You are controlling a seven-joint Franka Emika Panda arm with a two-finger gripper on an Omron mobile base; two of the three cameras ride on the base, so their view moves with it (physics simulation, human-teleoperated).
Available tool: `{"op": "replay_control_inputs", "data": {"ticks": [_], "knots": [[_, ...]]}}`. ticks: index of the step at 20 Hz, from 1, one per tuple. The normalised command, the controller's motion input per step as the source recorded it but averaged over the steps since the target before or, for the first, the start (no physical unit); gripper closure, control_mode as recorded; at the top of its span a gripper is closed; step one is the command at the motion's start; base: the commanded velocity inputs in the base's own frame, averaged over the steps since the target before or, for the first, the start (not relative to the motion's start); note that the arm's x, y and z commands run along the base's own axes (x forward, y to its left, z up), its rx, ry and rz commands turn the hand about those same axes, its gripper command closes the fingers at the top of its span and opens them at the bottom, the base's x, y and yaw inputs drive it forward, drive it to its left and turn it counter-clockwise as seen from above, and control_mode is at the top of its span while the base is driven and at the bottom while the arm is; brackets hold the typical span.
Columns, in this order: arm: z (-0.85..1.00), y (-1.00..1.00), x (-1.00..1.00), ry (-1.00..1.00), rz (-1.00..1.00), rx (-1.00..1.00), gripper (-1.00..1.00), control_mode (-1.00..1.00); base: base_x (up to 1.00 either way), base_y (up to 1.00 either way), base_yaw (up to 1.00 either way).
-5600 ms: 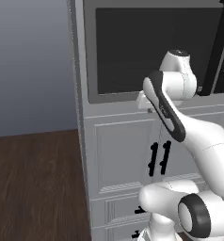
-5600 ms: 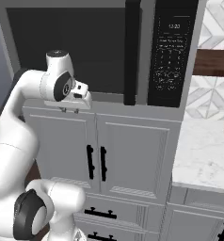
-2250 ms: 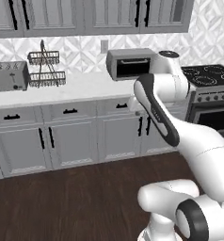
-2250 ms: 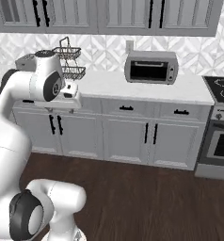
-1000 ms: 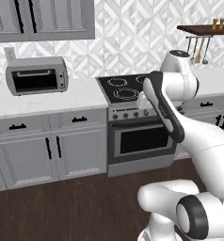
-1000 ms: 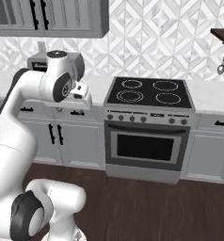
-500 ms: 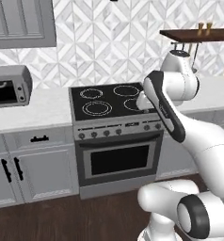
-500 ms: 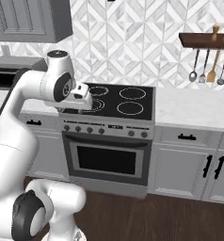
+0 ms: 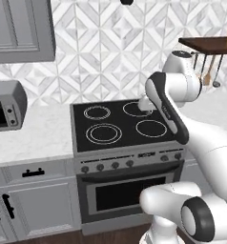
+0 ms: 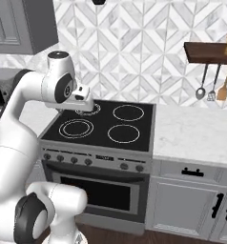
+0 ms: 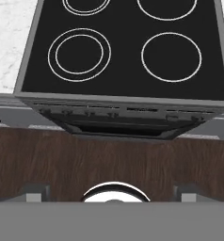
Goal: Navigate to the range hood.
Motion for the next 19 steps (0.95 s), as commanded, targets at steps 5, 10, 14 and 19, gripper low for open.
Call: {"op": "replay_control_inputs", "data": {"ticks": [5, 10, 14, 19], "knots": [[0.00, 0.00, 0.00, 0.00, 0.00, 0.00, -1.00, 1.00, 0.84, 0.00, 0.01], [0.00, 0.00, 0.00, 0.00, 0.00, 0.00, -1.00, 1.00, 0.88, 0.00, 0.00], [0.00, 0.00, 0.00, 0.00, 0.00, 0.00, -1.00, 1.00, 0.83, 0.00, 0.01], [0.00, 0.00, 0.00, 0.00, 0.00, 0.00, -1.00, 1.00, 0.71, 0.00, 0.00]]}}
